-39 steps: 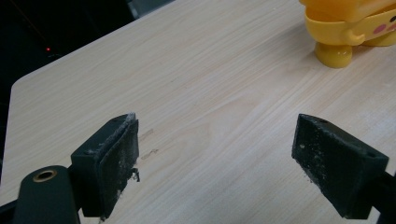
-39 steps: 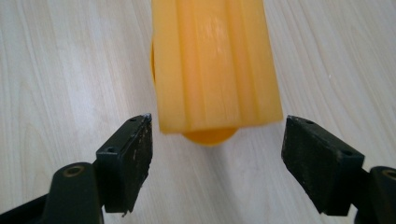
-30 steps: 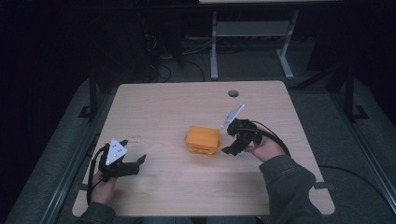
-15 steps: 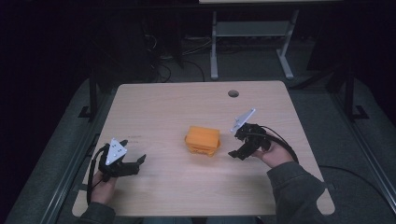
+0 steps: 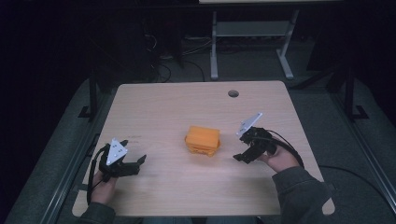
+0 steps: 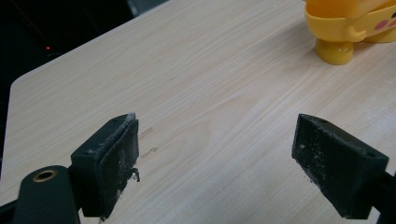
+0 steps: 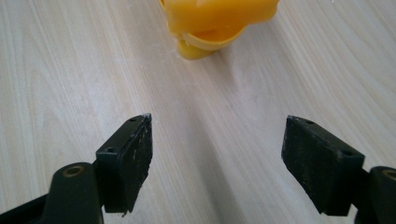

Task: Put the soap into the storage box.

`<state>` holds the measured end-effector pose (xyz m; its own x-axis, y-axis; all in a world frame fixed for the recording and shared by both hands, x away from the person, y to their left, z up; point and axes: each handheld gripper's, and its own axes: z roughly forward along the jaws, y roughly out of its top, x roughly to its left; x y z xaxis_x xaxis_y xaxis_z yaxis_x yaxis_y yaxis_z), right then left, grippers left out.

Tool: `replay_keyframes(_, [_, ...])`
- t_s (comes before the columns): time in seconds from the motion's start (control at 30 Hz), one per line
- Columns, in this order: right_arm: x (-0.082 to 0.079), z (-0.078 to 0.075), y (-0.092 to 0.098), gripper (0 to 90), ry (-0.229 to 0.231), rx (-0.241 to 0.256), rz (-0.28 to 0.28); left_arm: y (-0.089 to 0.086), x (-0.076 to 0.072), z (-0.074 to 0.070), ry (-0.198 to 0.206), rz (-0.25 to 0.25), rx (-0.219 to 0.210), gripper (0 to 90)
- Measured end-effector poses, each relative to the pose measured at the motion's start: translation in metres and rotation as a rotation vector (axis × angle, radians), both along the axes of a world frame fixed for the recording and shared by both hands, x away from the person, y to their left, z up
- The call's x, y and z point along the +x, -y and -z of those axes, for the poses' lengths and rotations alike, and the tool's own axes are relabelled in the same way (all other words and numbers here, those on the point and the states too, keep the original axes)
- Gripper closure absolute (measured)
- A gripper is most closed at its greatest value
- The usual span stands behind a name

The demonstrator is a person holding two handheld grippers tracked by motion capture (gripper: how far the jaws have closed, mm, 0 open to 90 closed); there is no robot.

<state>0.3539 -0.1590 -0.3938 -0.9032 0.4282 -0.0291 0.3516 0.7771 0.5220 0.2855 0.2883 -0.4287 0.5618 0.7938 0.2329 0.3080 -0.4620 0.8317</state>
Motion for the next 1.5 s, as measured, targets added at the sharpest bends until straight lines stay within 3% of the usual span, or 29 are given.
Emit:
replay_keyframes(1.0, [-0.022,0.025,0.034,24.3,-0.025,0.016,0.066,0.000,-0.001,0.000,-0.004,-0.004,-0.003,14.1])
replay_keyframes(1.5, [-0.044,0.041,0.055,24.2,-0.015,0.046,0.117,0.002,-0.002,0.000,-0.003,0.008,0.028,14.1])
